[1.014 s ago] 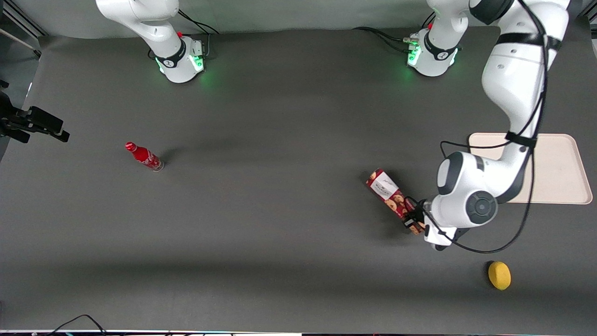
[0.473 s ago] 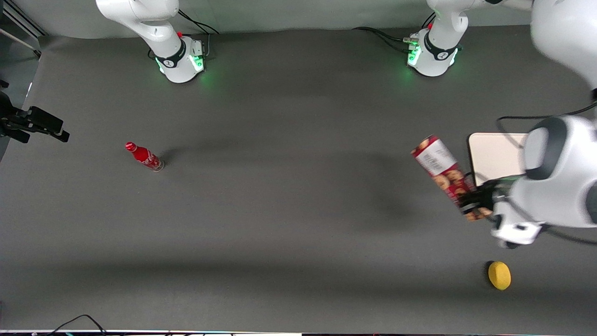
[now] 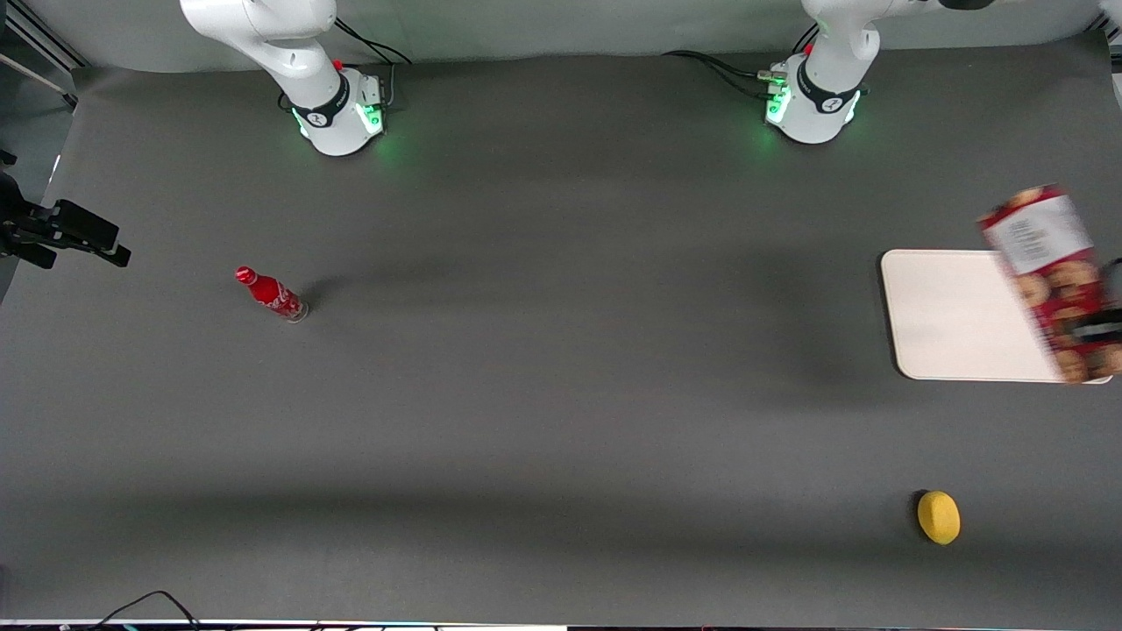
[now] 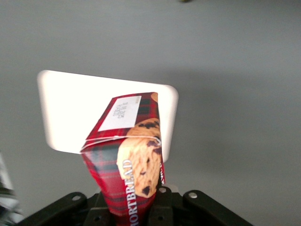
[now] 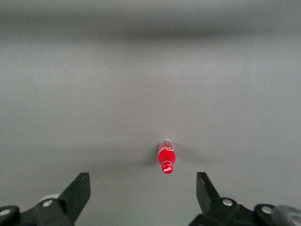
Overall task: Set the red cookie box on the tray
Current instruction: 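Lift the cookie box and carry it toward the white tray, then lower the cookie box onto the tray's edge and open the left gripper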
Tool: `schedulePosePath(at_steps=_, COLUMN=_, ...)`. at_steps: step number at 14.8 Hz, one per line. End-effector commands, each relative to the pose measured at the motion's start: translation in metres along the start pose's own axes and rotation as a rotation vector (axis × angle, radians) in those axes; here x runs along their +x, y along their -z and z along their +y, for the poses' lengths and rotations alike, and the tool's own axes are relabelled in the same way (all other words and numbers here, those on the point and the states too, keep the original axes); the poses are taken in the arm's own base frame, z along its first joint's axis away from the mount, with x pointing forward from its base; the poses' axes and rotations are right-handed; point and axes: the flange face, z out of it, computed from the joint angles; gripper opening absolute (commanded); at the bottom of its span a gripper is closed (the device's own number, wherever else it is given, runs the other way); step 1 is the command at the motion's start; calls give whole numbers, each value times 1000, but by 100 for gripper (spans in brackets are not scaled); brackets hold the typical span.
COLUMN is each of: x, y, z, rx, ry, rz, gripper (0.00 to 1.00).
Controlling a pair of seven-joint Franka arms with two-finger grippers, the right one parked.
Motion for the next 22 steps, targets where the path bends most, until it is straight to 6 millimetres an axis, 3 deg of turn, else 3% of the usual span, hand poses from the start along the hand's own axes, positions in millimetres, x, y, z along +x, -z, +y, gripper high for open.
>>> schedulePosePath(at_steps=1, x=5, y=-17, z=-88, rx=94, ry=-225, rz=31, gripper=0)
schedulePosePath(at_steps=3, x=26, y=-60, z=-122, rx=125, ry=-295, rz=22, gripper=0)
schedulePosePath(at_steps=6, x=58, y=-144, z=-159, rx=157, ry=-347, rz=15, gripper=0)
schedulePosePath(at_steps=9, x=59, y=-222, z=-195, rx=166, ry=-321, rz=31, gripper=0)
schedulePosePath(at_steps=14, x=47, y=-305, z=-230, rx=123, ry=-300, rz=101, gripper=0)
schedulePosePath(at_steps=17, x=43, y=-328, z=-238, rx=85, ry=-297, rz=90, gripper=0)
schedulePosePath(at_steps=18, x=38, y=-336, z=-240, rx=73, ry=-293, rz=77, gripper=24)
schedulePosePath(at_steps=19, x=35, y=-341, z=-241, rx=70, ry=-297, rz=76, gripper=99)
schedulePosePath(at_steps=22, x=35, y=-333, z=-240, rx=74, ry=-306, rz=86, gripper=100)
